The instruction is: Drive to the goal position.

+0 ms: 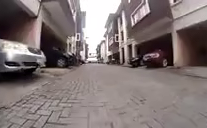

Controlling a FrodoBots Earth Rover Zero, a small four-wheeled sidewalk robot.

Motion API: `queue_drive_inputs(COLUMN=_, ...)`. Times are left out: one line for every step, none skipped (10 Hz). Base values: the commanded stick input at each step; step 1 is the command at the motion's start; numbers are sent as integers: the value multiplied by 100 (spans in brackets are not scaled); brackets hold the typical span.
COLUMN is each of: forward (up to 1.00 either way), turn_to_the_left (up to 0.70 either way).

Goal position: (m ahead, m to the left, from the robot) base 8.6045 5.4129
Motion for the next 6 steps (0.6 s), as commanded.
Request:
queue_drive_inputs(forward=70, turn_to_the_left=0)
queue_drive_inputs(forward=70, turn_to_the_left=0)
queue_drive_inputs(forward=70, turn_to_the_left=0)
queue_drive_inputs(forward=70, turn_to_the_left=0)
queue_drive_inputs(forward=70, turn_to_the_left=0)
queue_drive_inputs(forward=70, turn_to_the_left=0)
